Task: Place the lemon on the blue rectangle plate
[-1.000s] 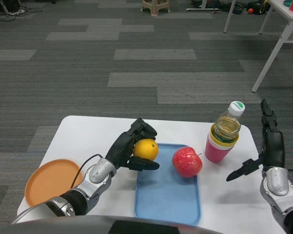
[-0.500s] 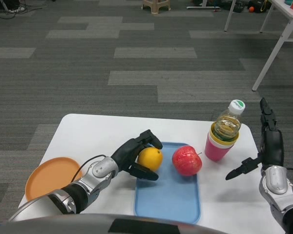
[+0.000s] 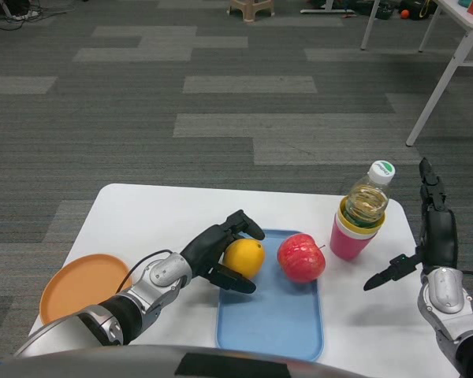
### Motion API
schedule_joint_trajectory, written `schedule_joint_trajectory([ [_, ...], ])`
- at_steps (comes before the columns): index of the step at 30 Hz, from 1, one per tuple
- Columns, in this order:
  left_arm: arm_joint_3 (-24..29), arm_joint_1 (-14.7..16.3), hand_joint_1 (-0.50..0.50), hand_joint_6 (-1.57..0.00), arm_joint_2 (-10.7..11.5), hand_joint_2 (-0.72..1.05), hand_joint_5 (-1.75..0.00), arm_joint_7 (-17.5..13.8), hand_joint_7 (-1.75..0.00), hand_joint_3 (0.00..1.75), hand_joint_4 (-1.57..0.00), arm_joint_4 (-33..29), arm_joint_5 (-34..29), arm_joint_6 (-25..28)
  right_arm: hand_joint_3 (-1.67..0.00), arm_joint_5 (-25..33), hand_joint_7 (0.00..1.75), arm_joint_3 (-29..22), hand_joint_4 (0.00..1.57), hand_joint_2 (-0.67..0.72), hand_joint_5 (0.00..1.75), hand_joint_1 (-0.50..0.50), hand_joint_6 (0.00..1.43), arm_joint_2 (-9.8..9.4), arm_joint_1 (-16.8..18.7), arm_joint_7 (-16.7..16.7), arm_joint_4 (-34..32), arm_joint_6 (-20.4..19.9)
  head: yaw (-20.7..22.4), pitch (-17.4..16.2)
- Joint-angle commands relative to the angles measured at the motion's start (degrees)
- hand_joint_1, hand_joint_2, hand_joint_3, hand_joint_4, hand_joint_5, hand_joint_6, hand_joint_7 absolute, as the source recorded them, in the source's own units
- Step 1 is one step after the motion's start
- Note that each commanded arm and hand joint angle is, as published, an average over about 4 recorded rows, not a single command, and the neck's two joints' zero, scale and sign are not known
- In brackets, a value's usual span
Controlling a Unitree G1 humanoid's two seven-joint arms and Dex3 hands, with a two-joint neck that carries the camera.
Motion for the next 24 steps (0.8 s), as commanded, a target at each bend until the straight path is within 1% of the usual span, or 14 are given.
schedule_joint_trajectory([
  [1,1.1,0.6,0.42,0.0,0.1,0.6,-1.31,1.5,-1.12,0.04,0.0,0.9,0.3,-2.5,0.0,0.3,0.0,-0.1,0.0,0.57,0.0,-0.46,0.0,0.46,-0.4,-0.4,0.2,0.1,0.1,-0.1],
  [2,1.3,0.7,0.42,0.0,0.1,0.58,-1.28,2.0,-1.06,0.07,0.0,1.1,0.3,-3.4,0.0,0.3,0.0,-0.1,0.0,0.55,0.0,-0.46,0.0,0.48,-0.4,-0.4,0.2,0.1,0.2,-0.2],
  [4,1.7,0.9,0.41,0.0,0.0,0.54,-1.23,3.1,-0.99,0.07,0.0,1.5,0.4,-5.3,0.0,0.3,0.0,-0.1,0.0,0.57,0.0,-0.46,0.0,0.53,-0.4,-0.4,0.2,0.0,0.3,-0.3],
  [8,2.5,1.1,0.32,0.0,0.0,0.52,-1.13,4.9,-0.91,0.09,0.0,1.9,1.5,-8.4,0.0,0.3,0.0,-0.1,0.0,0.58,0.0,-0.46,0.0,0.53,-0.4,-0.4,0.2,0.0,0.3,-0.4],
  [9,3.2,1.2,0.3,0.0,-0.1,0.52,-1.13,5.5,-0.91,0.09,0.0,2.0,2.5,-9.2,0.0,0.3,0.0,-0.1,0.0,0.58,0.0,-0.46,0.0,0.53,-0.4,-0.4,0.2,0.0,0.4,-0.4],
  [12,5.3,1.3,0.16,0.0,-0.2,0.49,-1.13,7.2,-0.91,0.09,0.0,2.2,5.2,-11.6,0.0,0.3,0.0,0.0,0.0,0.53,0.0,-0.46,0.0,0.53,-0.4,-0.4,0.2,0.1,0.3,-0.4],
  [15,5.9,1.3,-0.01,0.0,-0.3,0.52,-1.13,7.8,-0.91,0.09,0.0,2.4,5.4,-12.7,0.0,0.3,0.0,0.0,0.0,0.53,0.0,-0.46,0.0,0.53,-0.4,-0.4,0.2,0.1,0.3,-0.4],
  [17,6.6,1.4,-0.21,0.0,-0.3,0.52,-1.08,8.5,-0.91,0.09,0.0,2.7,5.4,-13.8,0.0,0.3,0.0,0.0,0.0,0.53,0.0,-0.46,0.0,0.53,-0.4,-0.4,0.2,0.1,0.3,-0.4],
  [19,7.4,1.5,-0.38,0.0,-0.5,0.52,-1.0,9.3,-0.91,0.09,0.0,3.0,5.4,-15.3,0.0,0.3,0.0,0.0,0.0,0.53,0.0,-0.46,0.0,0.53,-0.4,-0.4,0.2,0.0,0.3,-0.4],
  [20,7.9,1.6,-0.43,0.0,-0.5,0.54,-0.95,9.7,-0.91,0.09,0.0,3.1,5.4,-16.0,0.0,0.3,0.0,0.0,0.0,0.55,0.0,-0.46,0.0,0.53,-0.4,-0.4,0.2,0.0,0.3,-0.4],
  [21,8.4,1.6,-0.44,0.0,-0.6,0.56,-0.9,10.1,-0.89,0.09,0.0,3.2,5.4,-16.7,0.0,0.3,0.0,0.0,0.0,0.57,0.0,-0.46,0.0,0.53,-0.4,-0.4,0.2,0.0,0.4,-0.4],
  [24,9.7,1.8,-0.48,0.0,-0.7,0.6,-0.74,11.1,-0.8,0.09,0.0,3.3,5.4,-19.7,0.0,0.3,0.0,0.0,0.0,0.55,0.0,-0.46,0.0,0.46,-0.4,-0.4,0.2,0.0,0.4,-0.5],
])
